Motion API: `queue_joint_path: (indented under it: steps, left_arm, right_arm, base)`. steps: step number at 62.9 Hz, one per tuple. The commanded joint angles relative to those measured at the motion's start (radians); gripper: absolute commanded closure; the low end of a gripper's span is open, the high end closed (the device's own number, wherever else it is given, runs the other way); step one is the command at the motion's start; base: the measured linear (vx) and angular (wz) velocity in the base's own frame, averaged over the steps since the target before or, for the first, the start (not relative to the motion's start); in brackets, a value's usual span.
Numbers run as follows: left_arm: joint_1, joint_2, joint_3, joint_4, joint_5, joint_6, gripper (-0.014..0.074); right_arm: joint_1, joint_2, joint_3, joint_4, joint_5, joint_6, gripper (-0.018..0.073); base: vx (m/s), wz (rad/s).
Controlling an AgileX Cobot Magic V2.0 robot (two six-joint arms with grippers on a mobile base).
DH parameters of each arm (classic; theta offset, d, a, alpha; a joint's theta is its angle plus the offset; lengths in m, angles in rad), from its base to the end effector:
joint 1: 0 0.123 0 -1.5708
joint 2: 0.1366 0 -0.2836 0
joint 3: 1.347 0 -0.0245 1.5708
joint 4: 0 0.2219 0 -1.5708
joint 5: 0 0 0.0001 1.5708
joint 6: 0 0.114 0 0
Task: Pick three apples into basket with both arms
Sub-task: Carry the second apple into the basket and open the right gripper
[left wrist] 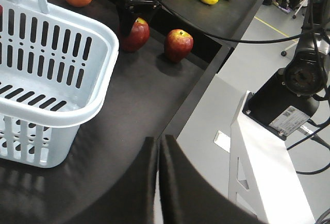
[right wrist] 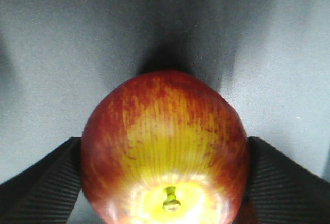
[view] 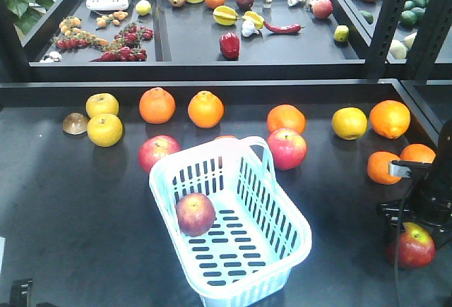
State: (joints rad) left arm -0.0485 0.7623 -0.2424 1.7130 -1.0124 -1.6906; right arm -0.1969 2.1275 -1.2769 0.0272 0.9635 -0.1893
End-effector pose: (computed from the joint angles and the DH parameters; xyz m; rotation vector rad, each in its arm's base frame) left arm 0.0796 -0.0996 0.2364 0.7205 1.9259 -1.0326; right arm 0.3346 -0.0642 0.0928 -0.0372 -2.9913 -0.0759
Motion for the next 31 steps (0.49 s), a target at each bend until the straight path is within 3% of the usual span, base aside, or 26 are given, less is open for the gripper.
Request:
queue_joint_path:
  steps: [1, 15, 31]
  left_arm:
    - [-0.004, -0.002, -0.021, -0.069, -0.005, 0.001, 0.0602]
    - [-0.004, -0.002, -0.021, -0.069, 0.021, 0.001, 0.0602]
    - [-0.004, -0.002, -0.021, -0.069, 0.037, 0.001, 0.0602]
  right_arm:
    - [-0.004, -0.067, -0.021, 0.026, 0.018, -0.027, 0.0278]
    - [-0.004, -0.221, -0.021, 0.199, 0.007, -0.186, 0.0571]
    - [0.039, -0.444, -0.021, 0.581, 0.059, -0.427, 0.0566]
  base:
    - [0.0, 0.0]
    - [0.0, 0.0]
    - [0.0, 0.0]
